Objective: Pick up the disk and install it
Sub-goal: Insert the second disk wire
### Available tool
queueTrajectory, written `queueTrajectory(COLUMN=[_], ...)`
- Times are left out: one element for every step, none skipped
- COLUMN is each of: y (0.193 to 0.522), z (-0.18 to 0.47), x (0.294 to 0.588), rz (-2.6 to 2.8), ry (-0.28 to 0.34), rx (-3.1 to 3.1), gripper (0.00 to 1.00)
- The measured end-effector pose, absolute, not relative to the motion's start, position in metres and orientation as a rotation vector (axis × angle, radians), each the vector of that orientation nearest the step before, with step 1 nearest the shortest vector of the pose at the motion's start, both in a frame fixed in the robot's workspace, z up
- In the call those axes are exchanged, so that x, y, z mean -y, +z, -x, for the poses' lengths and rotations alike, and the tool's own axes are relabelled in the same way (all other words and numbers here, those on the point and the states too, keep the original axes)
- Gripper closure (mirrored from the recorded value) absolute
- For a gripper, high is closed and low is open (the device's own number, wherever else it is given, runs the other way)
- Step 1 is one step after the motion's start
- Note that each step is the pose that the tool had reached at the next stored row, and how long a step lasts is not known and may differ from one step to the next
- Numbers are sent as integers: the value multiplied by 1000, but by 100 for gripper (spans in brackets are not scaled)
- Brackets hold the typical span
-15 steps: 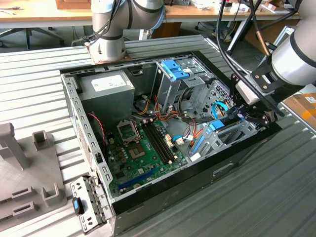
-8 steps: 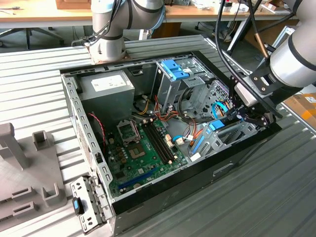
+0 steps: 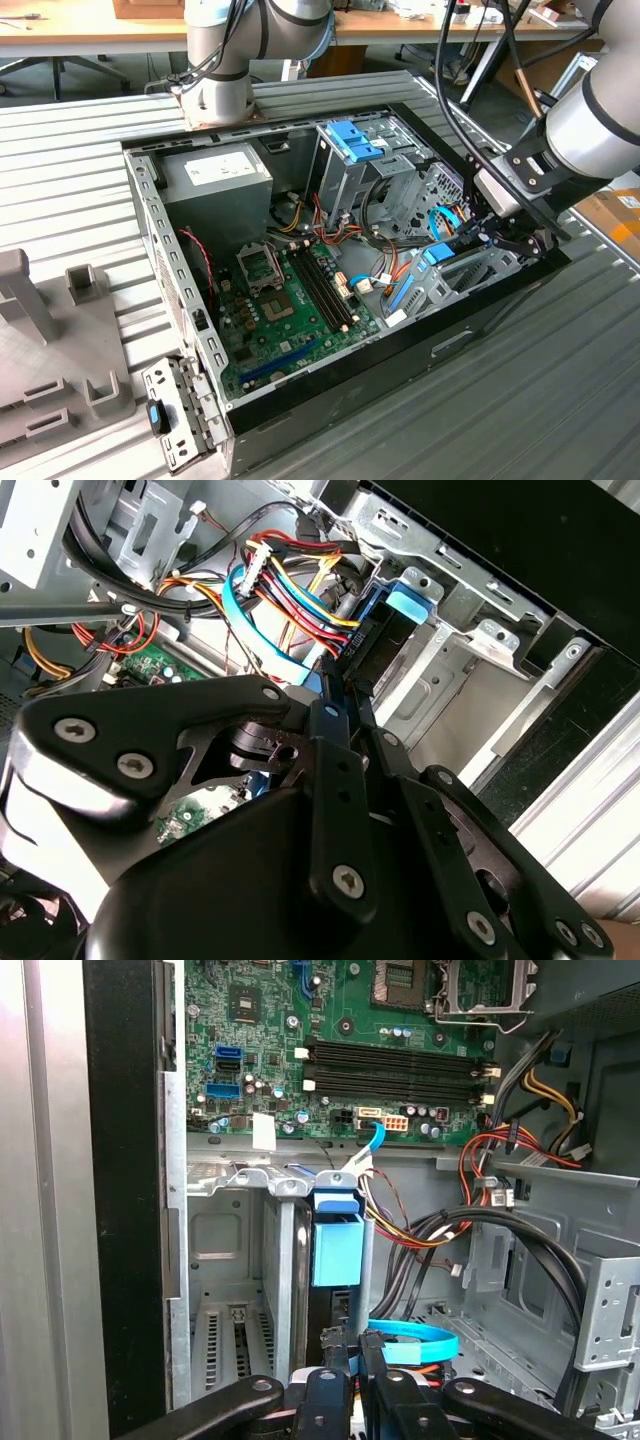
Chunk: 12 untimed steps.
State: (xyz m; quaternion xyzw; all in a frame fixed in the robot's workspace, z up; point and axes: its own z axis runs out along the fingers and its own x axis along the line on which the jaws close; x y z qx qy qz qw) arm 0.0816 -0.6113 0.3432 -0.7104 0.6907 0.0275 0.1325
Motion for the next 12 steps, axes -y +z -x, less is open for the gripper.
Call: queueTrajectory(y=[343, 343, 343, 343, 343, 343, 343, 343, 343, 343, 343, 342], z=[-82, -82, -82, -82, -82, -82, -82, -82, -82, -82, -82, -82], x=[611, 611, 611, 611, 611, 611, 611, 611, 611, 611, 611, 611], rz=[2061, 2059, 2055, 2055, 2055, 2055, 2055, 2053, 2052, 2052, 2052, 2052], ry=[80, 80, 79, 79, 79, 79, 79, 79, 78, 78, 78, 78], rx=[-2004, -2006, -2010, -2010, -2010, -2010, -2010, -2011, -2012, -2013, -2013, -2013], gripper=[84, 84, 84, 84, 84, 84, 84, 84, 84, 84, 84, 84])
